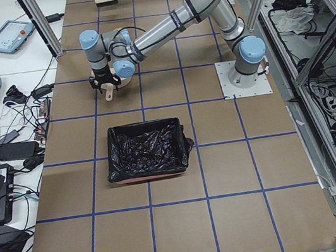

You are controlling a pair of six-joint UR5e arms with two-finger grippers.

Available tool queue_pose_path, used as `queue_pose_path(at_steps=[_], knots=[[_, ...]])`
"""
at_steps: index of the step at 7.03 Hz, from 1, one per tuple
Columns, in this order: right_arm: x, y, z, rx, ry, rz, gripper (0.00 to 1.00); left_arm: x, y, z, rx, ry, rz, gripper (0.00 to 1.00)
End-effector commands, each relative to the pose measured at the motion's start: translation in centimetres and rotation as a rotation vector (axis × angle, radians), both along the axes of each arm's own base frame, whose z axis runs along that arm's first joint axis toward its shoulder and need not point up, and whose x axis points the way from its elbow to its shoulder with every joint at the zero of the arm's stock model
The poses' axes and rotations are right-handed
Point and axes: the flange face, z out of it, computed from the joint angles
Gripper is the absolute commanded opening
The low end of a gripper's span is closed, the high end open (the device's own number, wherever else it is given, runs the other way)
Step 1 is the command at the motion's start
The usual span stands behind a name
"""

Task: Sweep and dump trash into bin
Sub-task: 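Lift the white brush with the right gripper and carry it toward the debris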

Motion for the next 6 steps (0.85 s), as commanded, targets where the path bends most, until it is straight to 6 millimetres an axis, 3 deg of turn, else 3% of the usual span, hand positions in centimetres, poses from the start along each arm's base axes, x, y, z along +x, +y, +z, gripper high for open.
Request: queue_pose_path(at_steps=[1, 3, 6], knots=[[5.6, 1.5, -0.2, -0.001, -0.014, -0.086, 0.02, 0.0, -0.1, -0.2, -0.003, 0.004, -0.001, 0.64], [10.9, 3.1, -1.5, -0.008, 0.002, -0.104, 0.02, -0.1, -0.1, -0.2, -0.003, 0.007, -0.003, 0.59], [13.7, 4.2, -2.2, -0.025, 0.015, -0.139, 0.02, -0.3, -0.1, -0.2, -0.005, 0.011, -0.006, 0.46]])
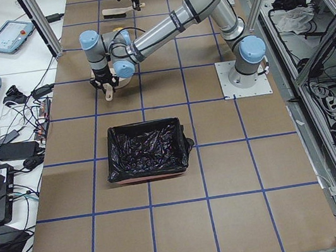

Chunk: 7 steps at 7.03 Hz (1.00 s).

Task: Sweep and dump trash into bin
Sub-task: 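Sweep the potato and sponge with the right-held brush toward the dustpan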

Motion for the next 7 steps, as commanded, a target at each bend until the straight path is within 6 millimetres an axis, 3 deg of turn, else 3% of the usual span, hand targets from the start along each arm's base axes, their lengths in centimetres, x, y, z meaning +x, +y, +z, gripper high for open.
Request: queue_pose_path(at_steps=[1, 3, 7], knots=[[2.39, 0.99, -0.17, -0.012, -0.006, -0.001, 0.02, -0.04, 0.0, 0.0, 0.0, 0.0, -0.001, 0.4], [3.12, 1.02, -0.22, -0.018, -0.005, 0.007, 0.02, -0.14, -0.03, 0.03, -0.004, -0.001, 0.002, 0.28], [3.12, 1.02, -0.32, -0.016, -0.004, 0.004, 0.02, -0.16, -0.16, 0.53, -0.01, -0.009, -0.017, 0.21]])
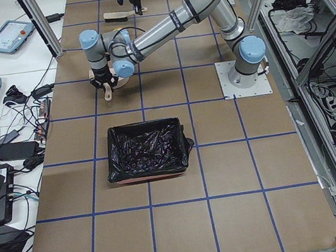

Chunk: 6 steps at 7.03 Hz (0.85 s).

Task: Sweep and dump trash into bin
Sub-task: 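Sweep the potato and sponge with the right-held brush toward the dustpan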

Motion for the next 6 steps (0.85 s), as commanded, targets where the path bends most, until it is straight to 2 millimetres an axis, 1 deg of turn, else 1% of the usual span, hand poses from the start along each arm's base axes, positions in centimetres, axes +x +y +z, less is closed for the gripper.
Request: queue_pose_path(at_steps=[1, 5, 6], knots=[[0.01, -0.03, -0.01, -0.001, 0.0, 0.0, 0.02, 0.06, -0.02, 0.19, 0.0, -0.004, -0.027, 0.2], [0.08, 0.01, -0.34, 0.004, 0.003, -0.001, 0.02, -0.06, 0.15, 0.93, -0.005, -0.008, -0.045, 0.18], [0.1, 0.05, -0.5, 0.007, 0.001, -0.001, 0.02, -0.38, 0.24, 1.06, -0.005, -0.009, -0.048, 0.17]])
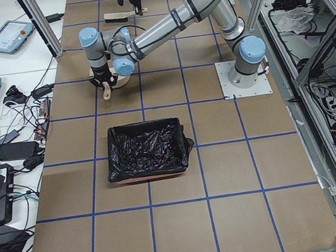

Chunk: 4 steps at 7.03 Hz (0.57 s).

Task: Sweep and dump trash into bin
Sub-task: 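Sweep the potato and sponge with the right-held brush toward the dustpan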

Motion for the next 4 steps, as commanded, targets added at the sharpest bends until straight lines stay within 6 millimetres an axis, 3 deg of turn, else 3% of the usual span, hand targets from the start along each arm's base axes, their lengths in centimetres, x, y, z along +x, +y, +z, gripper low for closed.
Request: queue_pose_path(at_steps=[1, 4], knots=[[0.3, 0.1, -1.1, 0.017, 0.007, -0.01, 0.02, -0.5, 0.2, 0.3, 0.0, -0.002, -0.006, 0.17], [3.1, 0.8, -1.6, -0.003, -0.049, -0.016, 0.02, -0.5, 0.5, 0.2, 0.006, -0.002, -0.006, 0.17]])
